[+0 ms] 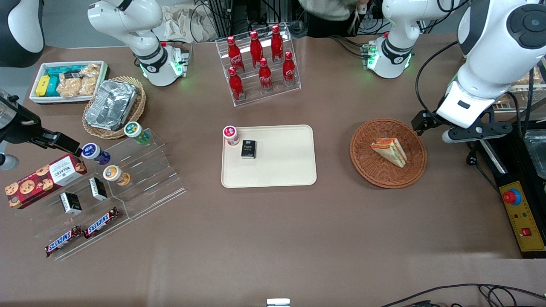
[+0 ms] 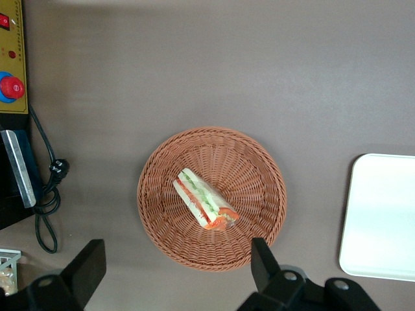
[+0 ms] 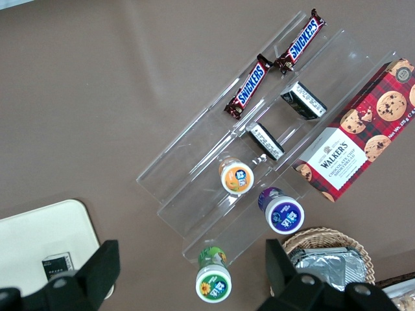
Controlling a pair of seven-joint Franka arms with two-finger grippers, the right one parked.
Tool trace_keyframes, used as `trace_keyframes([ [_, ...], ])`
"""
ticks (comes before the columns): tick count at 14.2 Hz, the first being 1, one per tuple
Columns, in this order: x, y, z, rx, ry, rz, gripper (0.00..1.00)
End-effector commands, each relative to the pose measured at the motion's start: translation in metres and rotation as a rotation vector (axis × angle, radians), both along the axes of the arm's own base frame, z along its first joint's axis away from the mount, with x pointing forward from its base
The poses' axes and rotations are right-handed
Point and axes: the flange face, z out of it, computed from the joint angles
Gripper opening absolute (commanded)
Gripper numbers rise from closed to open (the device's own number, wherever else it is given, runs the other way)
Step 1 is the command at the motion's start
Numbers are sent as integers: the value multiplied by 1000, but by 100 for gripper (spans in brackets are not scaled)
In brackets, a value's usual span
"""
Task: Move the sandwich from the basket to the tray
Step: 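Move the left gripper over the sandwich in the wicker basket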
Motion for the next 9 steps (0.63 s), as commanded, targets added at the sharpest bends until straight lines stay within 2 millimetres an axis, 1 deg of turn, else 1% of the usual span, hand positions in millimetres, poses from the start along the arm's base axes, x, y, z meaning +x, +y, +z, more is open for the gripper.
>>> trace_keyframes([
  [1, -2, -4, 2, -5, 1, 11, 99],
  [4, -2, -1, 2, -10, 2, 18, 99],
  [6, -5, 0, -5, 0, 31, 16, 99],
  [8, -12, 3, -16, 16, 95, 24, 99],
  [9, -15, 4, -27, 21, 115, 26, 99],
])
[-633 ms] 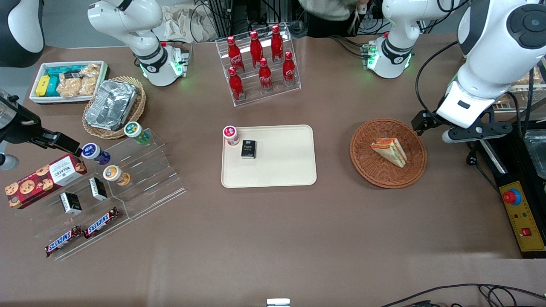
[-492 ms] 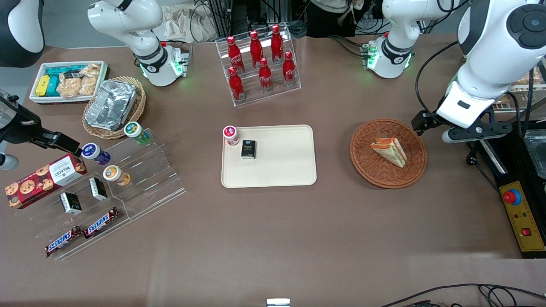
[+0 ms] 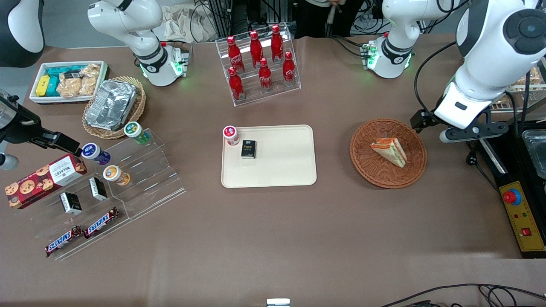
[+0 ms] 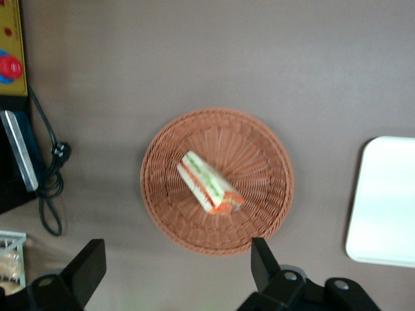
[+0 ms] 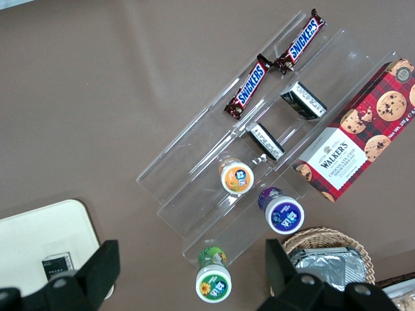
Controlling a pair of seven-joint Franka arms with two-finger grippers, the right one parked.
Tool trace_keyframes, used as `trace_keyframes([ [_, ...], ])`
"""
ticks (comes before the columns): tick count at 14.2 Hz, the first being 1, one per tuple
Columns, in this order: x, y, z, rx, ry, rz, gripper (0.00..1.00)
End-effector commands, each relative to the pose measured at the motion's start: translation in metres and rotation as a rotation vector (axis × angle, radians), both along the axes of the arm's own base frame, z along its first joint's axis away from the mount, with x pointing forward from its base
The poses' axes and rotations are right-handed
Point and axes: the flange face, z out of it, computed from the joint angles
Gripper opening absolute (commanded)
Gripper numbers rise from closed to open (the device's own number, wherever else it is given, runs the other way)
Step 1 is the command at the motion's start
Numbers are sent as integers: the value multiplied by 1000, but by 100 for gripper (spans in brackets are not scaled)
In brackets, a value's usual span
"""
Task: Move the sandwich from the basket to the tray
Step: 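Move the left gripper over the sandwich in the wicker basket, then lower the open left gripper around the wrapped sandwich and close it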
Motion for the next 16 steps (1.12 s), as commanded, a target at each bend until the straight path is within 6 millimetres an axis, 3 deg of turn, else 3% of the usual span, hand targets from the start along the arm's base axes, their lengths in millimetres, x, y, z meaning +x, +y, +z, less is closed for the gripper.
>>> trace_keyframes([
  [1, -9, 2, -22, 5, 50, 21, 99],
  [4, -19, 6, -42, 7, 29, 33, 99],
  [10, -48, 22, -101, -11, -89, 128, 99],
  [16, -58, 16, -179, -40, -130, 400, 99],
])
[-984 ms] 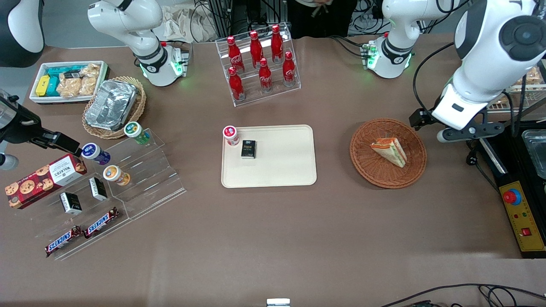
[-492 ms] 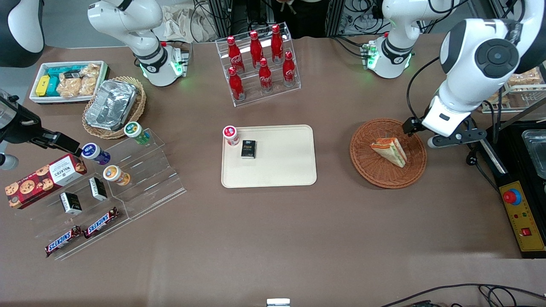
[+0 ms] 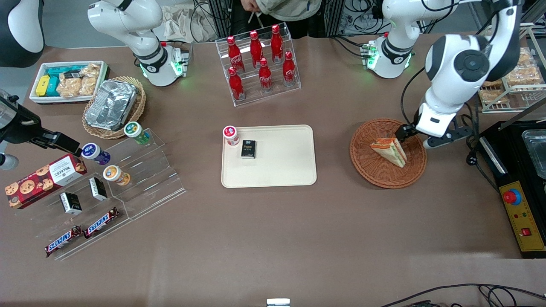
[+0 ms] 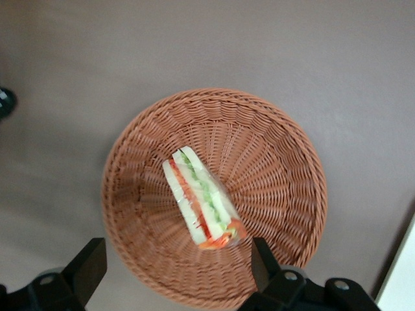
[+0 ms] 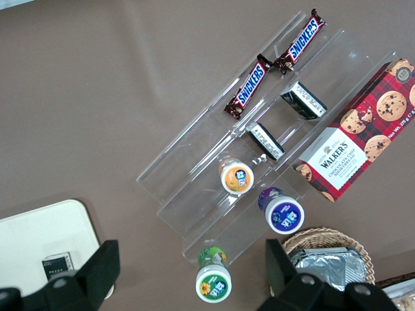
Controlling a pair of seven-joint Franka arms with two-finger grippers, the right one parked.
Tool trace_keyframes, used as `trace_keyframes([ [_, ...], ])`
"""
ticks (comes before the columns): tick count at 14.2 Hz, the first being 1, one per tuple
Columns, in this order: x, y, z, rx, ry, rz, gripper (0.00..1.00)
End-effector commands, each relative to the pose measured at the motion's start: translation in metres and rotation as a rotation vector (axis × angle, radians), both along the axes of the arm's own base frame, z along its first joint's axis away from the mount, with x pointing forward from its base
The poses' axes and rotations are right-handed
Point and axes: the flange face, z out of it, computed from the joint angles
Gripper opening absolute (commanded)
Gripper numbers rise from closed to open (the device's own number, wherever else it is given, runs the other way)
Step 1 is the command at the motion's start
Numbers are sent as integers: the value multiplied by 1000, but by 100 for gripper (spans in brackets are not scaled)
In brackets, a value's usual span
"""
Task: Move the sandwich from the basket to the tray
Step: 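Lower the open left gripper around the wrapped sandwich and close it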
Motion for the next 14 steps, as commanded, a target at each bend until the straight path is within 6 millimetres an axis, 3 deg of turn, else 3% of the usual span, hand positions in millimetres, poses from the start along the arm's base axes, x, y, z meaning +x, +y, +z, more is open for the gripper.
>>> trace_keyframes([
  [1, -3, -2, -27, -19, -2, 147, 99],
  [8, -1, -13, -74, -29, 24, 267, 99],
  [14, -14, -14, -116, -46, 23, 293, 99],
])
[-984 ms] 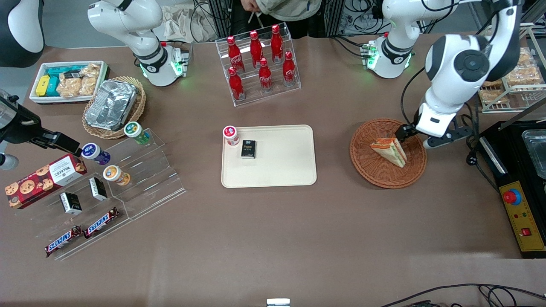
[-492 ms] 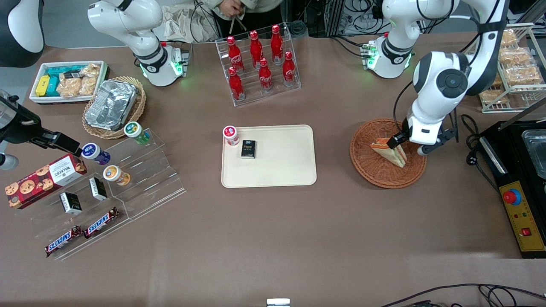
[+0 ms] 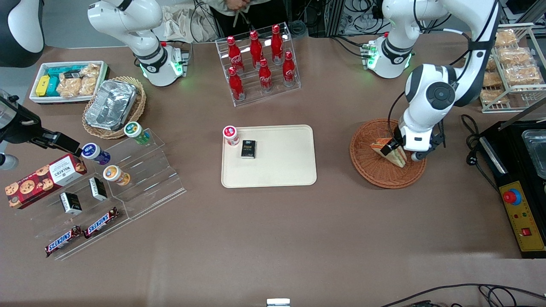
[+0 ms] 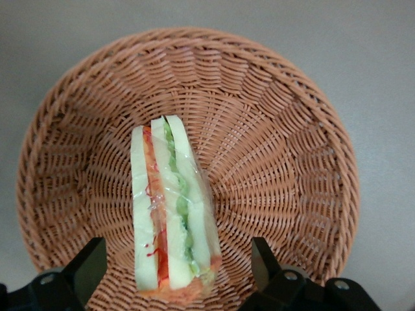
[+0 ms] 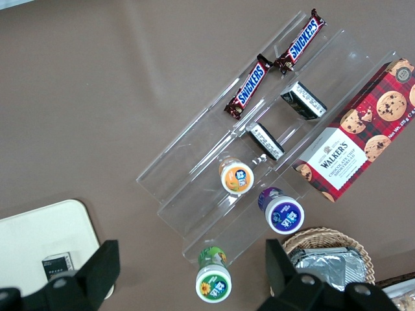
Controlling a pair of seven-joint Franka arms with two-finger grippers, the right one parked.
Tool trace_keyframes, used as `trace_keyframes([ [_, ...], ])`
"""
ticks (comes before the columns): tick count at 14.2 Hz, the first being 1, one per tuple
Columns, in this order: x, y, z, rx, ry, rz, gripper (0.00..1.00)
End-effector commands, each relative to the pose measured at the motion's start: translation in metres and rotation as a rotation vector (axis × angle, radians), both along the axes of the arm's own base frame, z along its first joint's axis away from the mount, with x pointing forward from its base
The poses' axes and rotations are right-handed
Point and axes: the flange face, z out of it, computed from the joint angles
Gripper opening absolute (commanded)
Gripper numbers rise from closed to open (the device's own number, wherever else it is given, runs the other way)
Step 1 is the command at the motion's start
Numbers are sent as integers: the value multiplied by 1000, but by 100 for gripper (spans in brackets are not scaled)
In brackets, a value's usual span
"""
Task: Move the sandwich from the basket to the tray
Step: 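Lower the open left gripper around the wrapped sandwich and close it, then lift the sandwich out of the basket with the left gripper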
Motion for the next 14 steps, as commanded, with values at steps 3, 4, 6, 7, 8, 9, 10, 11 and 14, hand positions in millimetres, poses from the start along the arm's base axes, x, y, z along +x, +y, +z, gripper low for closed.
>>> trace_keyframes([
  [3, -11, -4, -27, 18, -3, -13, 96],
  [4, -10, -4, -26, 26, -9, 19, 84],
  [6, -10, -7, -25, 60, -26, 45, 60],
  [7, -11, -8, -25, 79, -34, 53, 47],
  [8, -15, -26, -21, 93, -52, 35, 35],
  [9, -14, -33, -15, 97, -69, 62, 24],
  [10, -13, -32, -6, 103, -80, 78, 15],
  [11, -14, -31, 3, 117, -80, 78, 9],
  [14, 7, -35, 45, 169, -57, 88, 0],
])
